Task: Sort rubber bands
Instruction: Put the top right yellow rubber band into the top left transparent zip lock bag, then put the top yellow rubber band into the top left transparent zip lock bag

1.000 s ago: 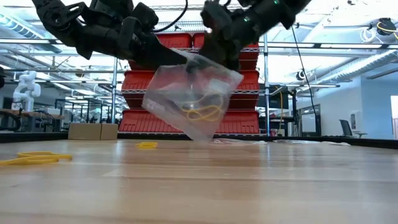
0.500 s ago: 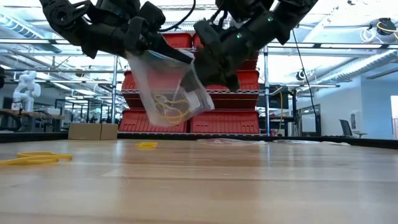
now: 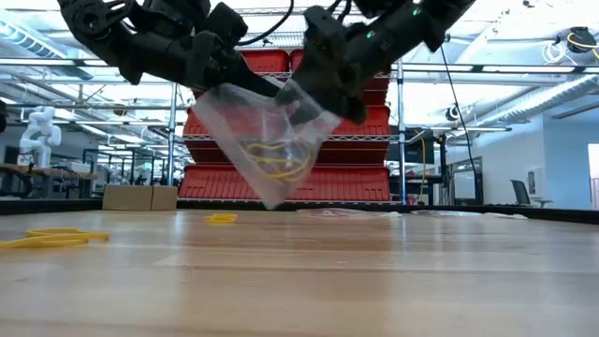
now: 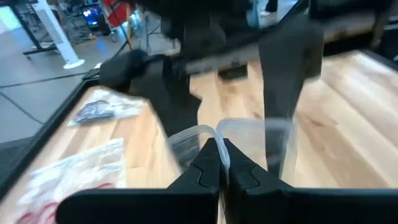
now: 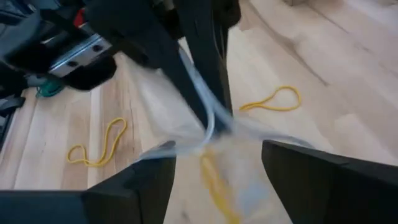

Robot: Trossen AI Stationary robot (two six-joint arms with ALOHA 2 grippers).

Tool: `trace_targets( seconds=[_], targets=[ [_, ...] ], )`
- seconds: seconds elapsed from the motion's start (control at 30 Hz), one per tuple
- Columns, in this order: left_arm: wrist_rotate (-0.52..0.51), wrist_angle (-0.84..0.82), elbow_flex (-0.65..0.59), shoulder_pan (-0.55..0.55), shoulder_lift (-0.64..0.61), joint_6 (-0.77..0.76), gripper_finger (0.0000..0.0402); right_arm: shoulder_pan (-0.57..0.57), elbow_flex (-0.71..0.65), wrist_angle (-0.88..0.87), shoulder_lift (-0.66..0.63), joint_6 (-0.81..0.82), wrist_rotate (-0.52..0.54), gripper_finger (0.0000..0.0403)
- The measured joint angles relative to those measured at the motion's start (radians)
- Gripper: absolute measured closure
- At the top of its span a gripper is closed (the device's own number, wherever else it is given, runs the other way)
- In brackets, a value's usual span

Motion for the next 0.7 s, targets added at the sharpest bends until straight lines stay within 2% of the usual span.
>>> trace_targets(
  seconds=[0.37, 0.5, 0.7],
  targets=[
    [-0.104, -0.168, -0.002, 0.049, -0.125, 0.028, 0.0401, -0.009, 0.000, -0.170, -0.180, -0.104, 0.056, 0.0173],
    [-0.190, -0.252, -0.002, 0.079, -0.168, 0.048, 0.0401, -0.015, 0.000, -0.209, -0.239, -0.119, 0.066, 0.0173],
    [-0.215, -0.345, -0.002, 0.134, -0.245, 0.043, 0.0401, -0.014, 0.001, -0.242, -0.238, -0.122, 0.107, 0.0178]
  ],
)
